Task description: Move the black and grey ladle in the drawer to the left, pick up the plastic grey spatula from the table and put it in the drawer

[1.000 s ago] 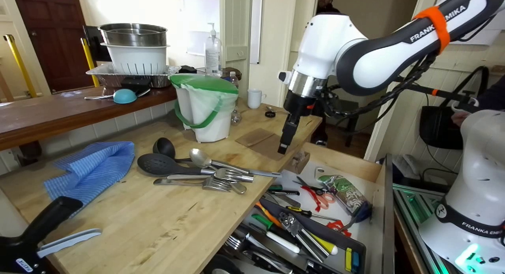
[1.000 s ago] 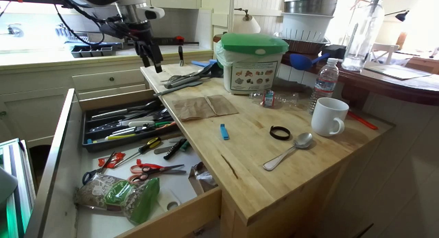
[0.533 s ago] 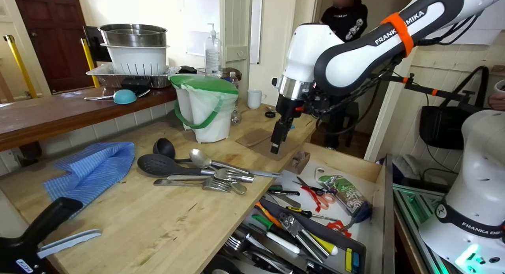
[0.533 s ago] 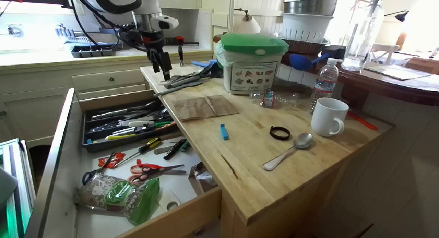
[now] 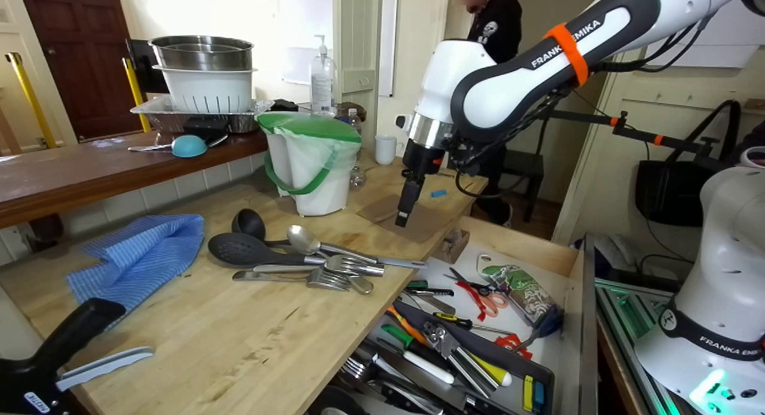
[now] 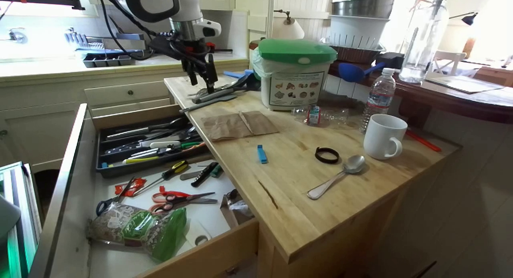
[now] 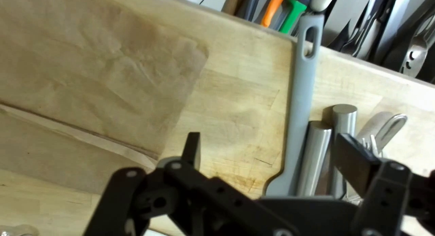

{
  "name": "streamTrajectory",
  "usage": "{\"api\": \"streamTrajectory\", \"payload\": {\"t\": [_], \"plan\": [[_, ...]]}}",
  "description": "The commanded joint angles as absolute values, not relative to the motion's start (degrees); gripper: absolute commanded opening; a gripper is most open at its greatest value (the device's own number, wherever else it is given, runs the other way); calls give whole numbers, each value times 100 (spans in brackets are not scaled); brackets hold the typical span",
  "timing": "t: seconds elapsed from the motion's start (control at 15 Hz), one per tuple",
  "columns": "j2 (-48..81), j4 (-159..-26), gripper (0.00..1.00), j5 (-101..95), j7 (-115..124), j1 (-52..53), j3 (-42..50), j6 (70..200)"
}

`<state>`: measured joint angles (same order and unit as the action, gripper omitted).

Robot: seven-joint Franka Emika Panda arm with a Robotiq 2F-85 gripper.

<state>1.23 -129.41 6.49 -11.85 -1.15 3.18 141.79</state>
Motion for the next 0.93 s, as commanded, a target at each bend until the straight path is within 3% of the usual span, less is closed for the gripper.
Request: {"api": "streamTrajectory", "payload": {"t": [0.0, 0.87], "plan": [[814, -12356, 100, 234, -1023, -114, 235, 14384], [1416, -12094, 100, 79, -308, -61, 97, 14434]]}}
